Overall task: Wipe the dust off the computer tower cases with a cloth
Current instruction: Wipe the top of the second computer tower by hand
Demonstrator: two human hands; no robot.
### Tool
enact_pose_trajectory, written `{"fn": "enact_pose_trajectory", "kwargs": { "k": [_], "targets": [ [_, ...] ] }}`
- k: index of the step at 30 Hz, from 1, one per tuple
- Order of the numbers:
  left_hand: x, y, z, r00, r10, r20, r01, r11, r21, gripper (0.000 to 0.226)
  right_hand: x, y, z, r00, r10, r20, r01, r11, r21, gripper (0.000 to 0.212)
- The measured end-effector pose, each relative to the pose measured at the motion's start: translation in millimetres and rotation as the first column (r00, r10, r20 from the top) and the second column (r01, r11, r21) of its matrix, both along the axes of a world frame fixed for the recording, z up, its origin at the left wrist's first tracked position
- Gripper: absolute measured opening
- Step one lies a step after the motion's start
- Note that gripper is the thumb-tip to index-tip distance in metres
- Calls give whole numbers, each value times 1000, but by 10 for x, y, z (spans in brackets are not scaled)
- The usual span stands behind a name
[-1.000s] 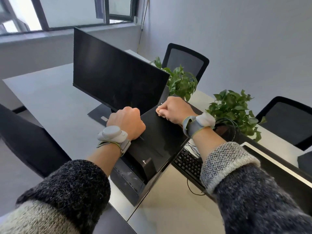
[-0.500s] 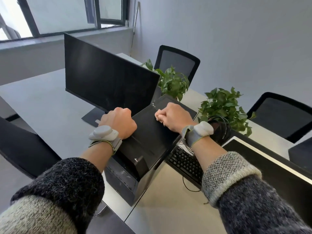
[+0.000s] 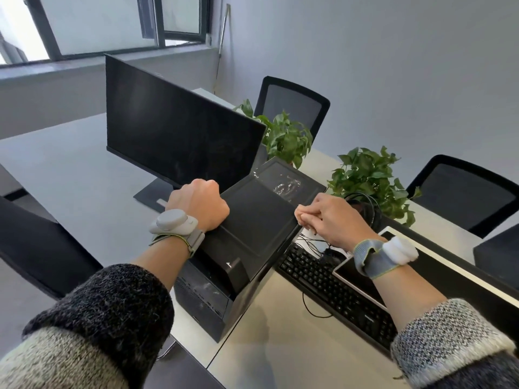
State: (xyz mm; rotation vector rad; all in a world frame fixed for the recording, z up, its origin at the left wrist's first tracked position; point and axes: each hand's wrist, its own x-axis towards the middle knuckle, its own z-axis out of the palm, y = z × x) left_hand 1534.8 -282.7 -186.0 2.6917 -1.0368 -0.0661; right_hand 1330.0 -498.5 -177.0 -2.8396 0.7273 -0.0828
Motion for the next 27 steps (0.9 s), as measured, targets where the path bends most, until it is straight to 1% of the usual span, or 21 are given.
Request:
{"fn": "enact_pose_trajectory", "kwargs": {
  "k": [4, 7, 9, 10, 13, 15, 17, 19, 22, 25, 27],
  "targets": [
    [7, -14, -16, 1000, 7, -4, -7, 1000, 1, 21, 421, -8, 33, 993, 103, -56, -105, 994, -43, 20],
    [11, -17, -14, 1000, 22, -3, -22, 1000, 0, 20, 888, 44, 52, 990, 127, -62, -128, 992, -2, 25],
    [6, -26, -16, 1000, 20, -7, -20, 1000, 2, 20, 1207, 91, 44, 991, 126, -33, -125, 991, 37, 34],
    [9, -30, -22, 1000, 21, 1, -21, 1000, -2, 20, 1355, 110, 28, 992, 123, -15, -122, 991, 51, 35],
    [-9, -31, -37, 999, 37, 39, -36, 999, -19, 22, 1698, 167, -20, 995, 95, 9, -95, 993, 73, 28],
    [-23, -35, -41, 999, 36, 37, -35, 999, -19, 22, 1810, 201, -17, 997, 74, 12, -75, 995, 68, 24],
    [-34, -34, -41, 999, 31, 30, -30, 999, -16, 21, 1804, 208, -29, 998, 63, 11, -63, 996, 57, 27],
    [-11, -34, -41, 999, 33, 24, -32, 999, -18, 20, 1720, 182, -77, 998, 61, 34, -63, 997, 55, 37],
    [2, -31, -50, 999, 30, 11, -30, 999, -29, 19, 1392, 171, -102, 997, 58, 57, -60, 997, 41, 36],
    [16, -33, -30, 999, 29, -19, -29, 1000, -6, 18, 990, 189, -70, 998, 48, 41, -49, 999, 19, 40],
    [15, -32, -21, 999, 30, -27, -29, 1000, 6, 17, 733, 167, -51, 999, 39, 28, -39, 999, 0, 36]
  ]
}}
